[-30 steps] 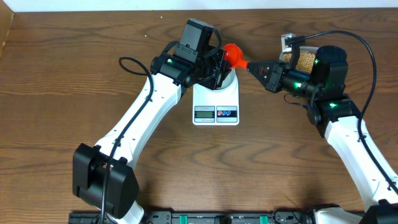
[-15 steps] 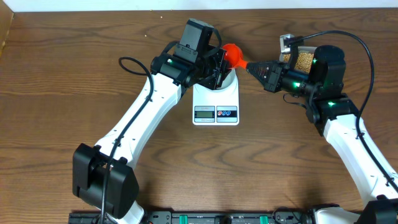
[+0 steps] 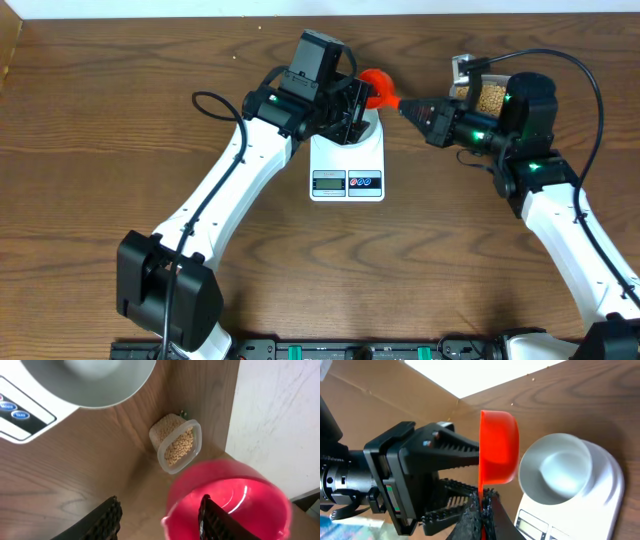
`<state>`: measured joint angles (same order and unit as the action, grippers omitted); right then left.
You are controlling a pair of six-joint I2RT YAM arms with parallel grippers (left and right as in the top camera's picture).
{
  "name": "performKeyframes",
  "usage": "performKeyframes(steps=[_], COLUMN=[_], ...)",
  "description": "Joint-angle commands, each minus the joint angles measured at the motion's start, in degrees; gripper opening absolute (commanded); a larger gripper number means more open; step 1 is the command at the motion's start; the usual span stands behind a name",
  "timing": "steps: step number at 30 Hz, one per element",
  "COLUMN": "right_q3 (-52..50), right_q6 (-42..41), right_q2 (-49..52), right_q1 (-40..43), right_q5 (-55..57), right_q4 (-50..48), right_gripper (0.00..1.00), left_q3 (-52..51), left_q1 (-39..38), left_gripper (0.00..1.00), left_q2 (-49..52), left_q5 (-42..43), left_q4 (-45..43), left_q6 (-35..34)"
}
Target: Scoop item into bowl and weigh 50g on scale
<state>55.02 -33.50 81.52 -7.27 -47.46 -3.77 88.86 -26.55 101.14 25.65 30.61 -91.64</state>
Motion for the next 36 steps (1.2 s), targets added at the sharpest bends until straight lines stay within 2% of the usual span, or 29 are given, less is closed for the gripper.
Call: performKeyframes(steps=[1, 5, 9, 13, 15, 19, 24, 30, 34, 36], right_q3=[1.3, 1.3, 1.7, 5.3, 8.7, 16.5, 24.5, 30.5, 30.5, 30.5], right_q6=[0.1, 0.3, 1.6, 5.2, 8.7, 14.7, 18.6, 22.3, 23.6, 24.4], right_q2=[0.6, 0.6, 0.6, 0.6, 0.6, 0.6, 0.6, 0.6, 0.9, 1.1], right_q1=[2.3, 4.6, 6.1, 6.2, 6.1, 6.0, 5.9, 5.7, 5.5, 5.2], right_q5=[0.6, 0.6, 1.3, 4.7, 7.7, 13.0, 19.2, 26.0, 25.9, 26.0], right_q4=[0.2, 2.1, 5.2, 14.2, 21.0, 33.1, 42.5, 49.2, 50.3, 50.9], right_gripper=[0.01, 0.01, 0.02, 0.01, 0.02, 0.02, 0.01, 0.01, 0.01, 0.01], left_q3=[0.6, 0.6, 0.6, 0.6, 0.6, 0.6, 0.6, 0.6, 0.6, 0.6], left_q1=[2.3, 5.9, 10.3, 14.4, 16.9, 21.3, 24.8, 24.1, 21.8, 20.2], left_gripper=[0.52, 0.52, 0.52, 0.52, 0.52, 0.52, 0.52, 0.49, 0.49, 0.44], left_q2=[-1.3, -1.9, -3.6, -5.5, -6.1, -6.6, -6.5, -6.5, -6.5, -6.5], left_q5=[0.5, 0.5, 0.5, 0.4, 0.5, 0.5, 0.7, 0.9, 0.9, 0.9], left_q4=[-0.1, -0.1, -1.3, -3.1, -2.8, -1.2, 4.9, 9.1, 12.4, 14.4], left_q6=[6.0, 15.6, 29.4, 42.7, 45.3, 45.4, 47.1, 61.7, 66.8, 69.5])
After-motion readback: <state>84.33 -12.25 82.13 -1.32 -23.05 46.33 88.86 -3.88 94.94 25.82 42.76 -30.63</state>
